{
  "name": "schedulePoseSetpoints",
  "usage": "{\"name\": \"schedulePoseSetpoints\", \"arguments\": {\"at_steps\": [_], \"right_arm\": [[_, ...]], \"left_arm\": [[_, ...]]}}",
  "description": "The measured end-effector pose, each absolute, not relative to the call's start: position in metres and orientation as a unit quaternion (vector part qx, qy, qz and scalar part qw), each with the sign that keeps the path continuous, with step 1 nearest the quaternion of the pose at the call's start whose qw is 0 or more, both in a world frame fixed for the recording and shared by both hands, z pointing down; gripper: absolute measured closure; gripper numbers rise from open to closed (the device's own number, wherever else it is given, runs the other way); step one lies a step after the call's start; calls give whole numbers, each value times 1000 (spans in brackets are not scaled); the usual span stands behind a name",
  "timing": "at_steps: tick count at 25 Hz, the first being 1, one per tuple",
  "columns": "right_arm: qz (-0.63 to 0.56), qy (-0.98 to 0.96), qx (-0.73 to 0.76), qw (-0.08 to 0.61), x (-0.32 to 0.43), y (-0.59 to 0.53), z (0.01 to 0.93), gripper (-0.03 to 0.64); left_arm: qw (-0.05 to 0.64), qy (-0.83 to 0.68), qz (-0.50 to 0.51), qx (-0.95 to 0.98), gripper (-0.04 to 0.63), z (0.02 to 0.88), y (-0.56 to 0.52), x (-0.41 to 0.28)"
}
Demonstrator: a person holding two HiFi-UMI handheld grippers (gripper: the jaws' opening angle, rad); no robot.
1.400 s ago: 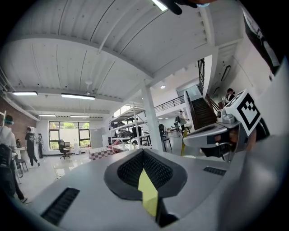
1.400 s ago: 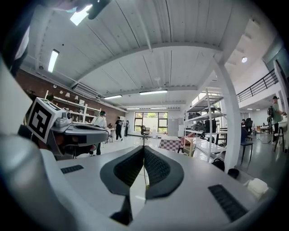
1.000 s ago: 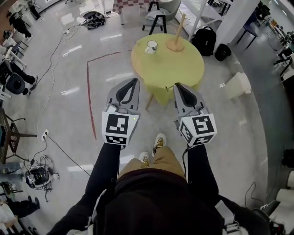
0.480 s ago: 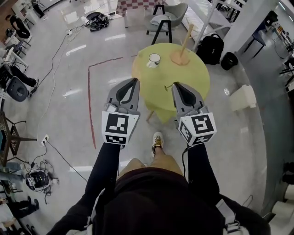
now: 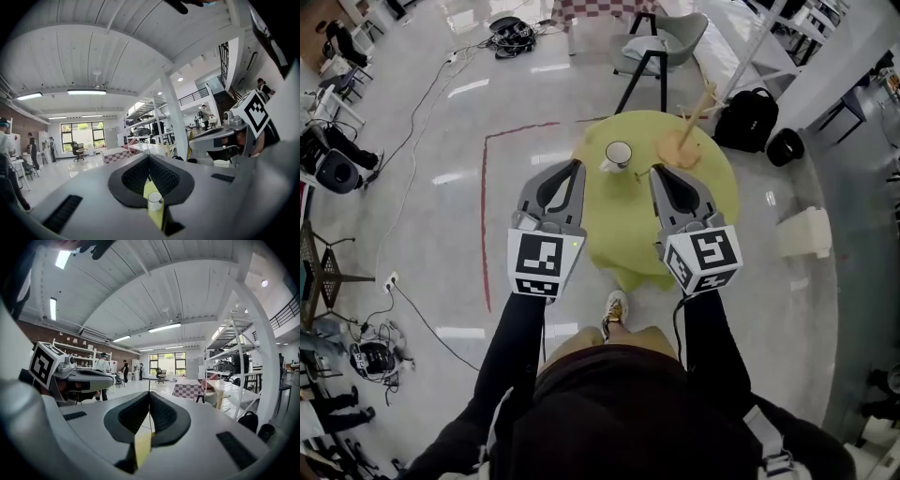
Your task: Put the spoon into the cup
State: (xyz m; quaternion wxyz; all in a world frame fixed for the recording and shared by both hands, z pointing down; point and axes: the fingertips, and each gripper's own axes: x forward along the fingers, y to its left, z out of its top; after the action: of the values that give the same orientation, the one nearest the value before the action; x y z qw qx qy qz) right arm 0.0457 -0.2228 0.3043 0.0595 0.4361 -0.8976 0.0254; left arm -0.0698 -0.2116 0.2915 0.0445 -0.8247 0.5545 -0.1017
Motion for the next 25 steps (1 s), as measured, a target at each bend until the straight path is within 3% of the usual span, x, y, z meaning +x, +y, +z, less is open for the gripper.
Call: {"name": "schedulePoseSetpoints", "arguments": {"at_steps": [25], "right_arm": [[68,-902,424,38,66,-293,335,586]], "left_arm": [[30,565,-127,-814,578,321,-273,-49]]}}
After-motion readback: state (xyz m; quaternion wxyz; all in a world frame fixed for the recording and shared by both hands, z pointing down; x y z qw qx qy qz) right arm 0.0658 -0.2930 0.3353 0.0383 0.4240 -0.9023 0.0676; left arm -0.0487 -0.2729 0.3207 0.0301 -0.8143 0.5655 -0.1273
